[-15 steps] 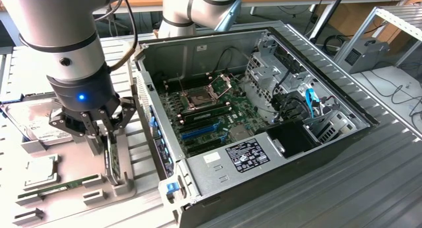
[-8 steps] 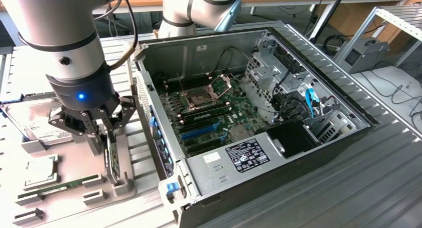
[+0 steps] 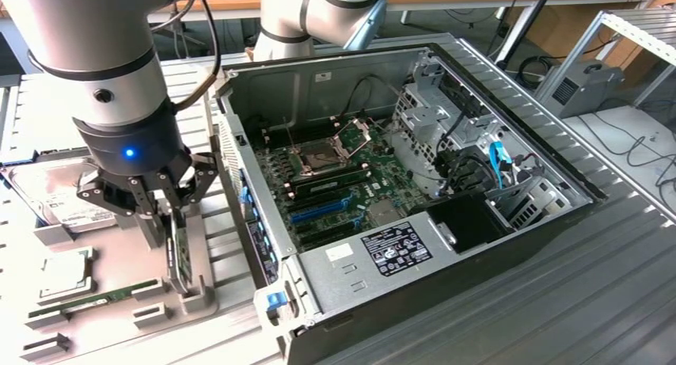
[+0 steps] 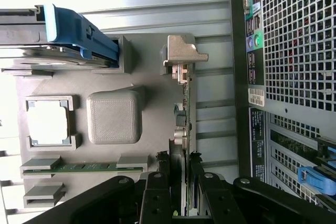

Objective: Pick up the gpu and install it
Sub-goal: 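Pick up the gpu and move the gpu toward the slot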

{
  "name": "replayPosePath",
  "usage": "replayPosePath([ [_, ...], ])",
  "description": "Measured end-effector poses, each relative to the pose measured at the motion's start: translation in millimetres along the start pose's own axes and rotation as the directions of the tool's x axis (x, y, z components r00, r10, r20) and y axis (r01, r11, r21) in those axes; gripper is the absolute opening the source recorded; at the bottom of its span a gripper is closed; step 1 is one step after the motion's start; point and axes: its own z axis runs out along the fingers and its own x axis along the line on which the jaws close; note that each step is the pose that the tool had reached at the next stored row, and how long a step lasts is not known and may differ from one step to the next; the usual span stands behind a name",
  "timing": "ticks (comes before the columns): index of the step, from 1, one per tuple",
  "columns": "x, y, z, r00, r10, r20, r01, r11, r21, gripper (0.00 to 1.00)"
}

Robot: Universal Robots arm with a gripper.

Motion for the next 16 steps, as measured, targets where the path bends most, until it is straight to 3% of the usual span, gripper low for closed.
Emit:
replayPosePath([
  [4,0.0,-0.1,-1.9,1.0000,0.000,-0.0004,0.000,1.0000,-0.0041,0.26],
  [16,-0.1,-0.2,-4.4,1.0000,0.000,-0.0006,0.000,1.0000,-0.0062,0.26],
])
